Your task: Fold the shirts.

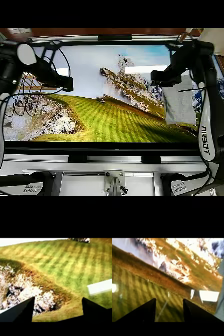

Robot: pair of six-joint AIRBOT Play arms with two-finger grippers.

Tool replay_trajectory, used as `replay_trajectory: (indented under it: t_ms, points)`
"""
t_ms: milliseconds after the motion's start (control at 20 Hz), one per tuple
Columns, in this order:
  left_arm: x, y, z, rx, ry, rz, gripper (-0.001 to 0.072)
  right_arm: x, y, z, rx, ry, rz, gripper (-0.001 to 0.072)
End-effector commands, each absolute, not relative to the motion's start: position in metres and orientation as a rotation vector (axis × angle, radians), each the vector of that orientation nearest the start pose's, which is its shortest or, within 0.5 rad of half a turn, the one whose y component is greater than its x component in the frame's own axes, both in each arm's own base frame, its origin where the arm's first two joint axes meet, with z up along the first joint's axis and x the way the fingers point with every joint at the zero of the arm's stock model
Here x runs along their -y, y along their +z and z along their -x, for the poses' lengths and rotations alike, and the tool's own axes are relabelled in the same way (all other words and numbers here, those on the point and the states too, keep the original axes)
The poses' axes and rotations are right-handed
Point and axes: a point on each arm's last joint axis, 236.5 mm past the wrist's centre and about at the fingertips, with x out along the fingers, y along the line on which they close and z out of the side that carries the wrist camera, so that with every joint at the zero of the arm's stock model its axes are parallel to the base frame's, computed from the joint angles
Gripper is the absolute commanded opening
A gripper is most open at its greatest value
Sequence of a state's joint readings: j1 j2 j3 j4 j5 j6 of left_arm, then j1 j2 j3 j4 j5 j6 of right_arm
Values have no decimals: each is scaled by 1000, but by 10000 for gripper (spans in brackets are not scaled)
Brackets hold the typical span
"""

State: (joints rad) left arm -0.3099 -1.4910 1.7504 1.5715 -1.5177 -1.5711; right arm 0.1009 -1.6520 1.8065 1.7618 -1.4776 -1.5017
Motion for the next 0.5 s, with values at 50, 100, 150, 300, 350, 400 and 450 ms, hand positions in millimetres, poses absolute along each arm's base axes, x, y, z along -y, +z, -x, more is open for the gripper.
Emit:
replay_trajectory:
  t_ms: [50,100,150,300,350,400,450]
  points:
    - [110,72,-409,-1380,-147,-284,710,-121,37,-436,-1455,234,-122,462]
    - [109,72,-410,-1381,-144,-282,709,-122,38,-442,-1430,234,-127,461]
    - [108,71,-410,-1383,-142,-280,710,-122,39,-449,-1401,231,-130,461]
    - [107,71,-410,-1384,-140,-278,709,-123,41,-459,-1357,230,-136,461]
    - [108,71,-410,-1384,-136,-272,710,-123,41,-459,-1355,230,-136,461]
    - [108,71,-410,-1385,-115,-247,709,-123,41,-459,-1355,230,-136,461]
    - [108,71,-410,-1386,-90,-217,710,-123,41,-459,-1355,229,-136,461]
